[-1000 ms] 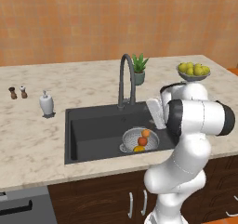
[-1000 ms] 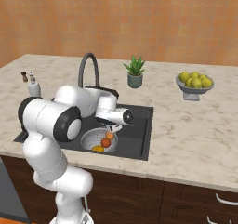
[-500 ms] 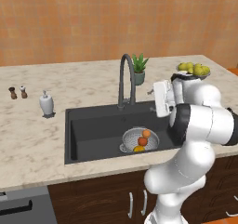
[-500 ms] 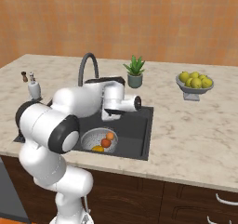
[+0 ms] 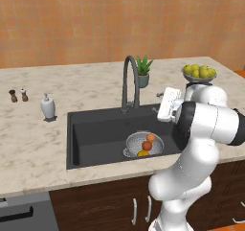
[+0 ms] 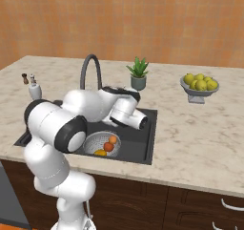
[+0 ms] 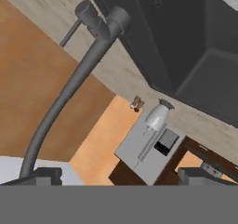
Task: Put the colander in the sink, put the tangerine, mango, orange in the colander, and turn on the sink faucet and pour water over the colander.
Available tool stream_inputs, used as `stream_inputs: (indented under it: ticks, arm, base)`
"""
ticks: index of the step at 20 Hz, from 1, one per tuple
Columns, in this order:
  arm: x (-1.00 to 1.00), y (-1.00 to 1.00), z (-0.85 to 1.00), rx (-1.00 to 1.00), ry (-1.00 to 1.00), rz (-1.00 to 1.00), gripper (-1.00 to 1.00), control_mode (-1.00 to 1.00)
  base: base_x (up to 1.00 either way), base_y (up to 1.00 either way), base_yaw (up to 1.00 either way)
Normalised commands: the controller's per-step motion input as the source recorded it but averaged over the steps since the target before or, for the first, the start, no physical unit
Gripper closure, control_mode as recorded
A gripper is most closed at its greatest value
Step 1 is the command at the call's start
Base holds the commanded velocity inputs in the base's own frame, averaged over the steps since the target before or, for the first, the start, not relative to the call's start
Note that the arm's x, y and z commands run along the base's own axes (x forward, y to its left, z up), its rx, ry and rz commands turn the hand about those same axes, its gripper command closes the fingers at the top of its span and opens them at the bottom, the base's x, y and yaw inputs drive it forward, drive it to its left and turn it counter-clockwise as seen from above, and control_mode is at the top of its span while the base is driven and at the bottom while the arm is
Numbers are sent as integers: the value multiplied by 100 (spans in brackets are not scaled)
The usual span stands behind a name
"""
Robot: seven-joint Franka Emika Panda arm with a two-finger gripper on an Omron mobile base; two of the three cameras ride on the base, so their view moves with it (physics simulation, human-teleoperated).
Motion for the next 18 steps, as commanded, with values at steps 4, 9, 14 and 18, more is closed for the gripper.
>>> stream_inputs:
  ticks: [4, 9, 14, 18]
  arm:
    - [18, 4, 35, 37, 26, -15, -100, -100]
    - [12, 19, 20, 21, 26, -15, -100, -100]
    - [16, 15, 0, 4, 39, -5, -100, -100]
    - [19, 0, 0, 5, 21, 0, -100, -100]
  base:
    - [0, 0, 0]
    - [0, 0, 0]
    - [0, 0, 0]
    - [0, 0, 0]
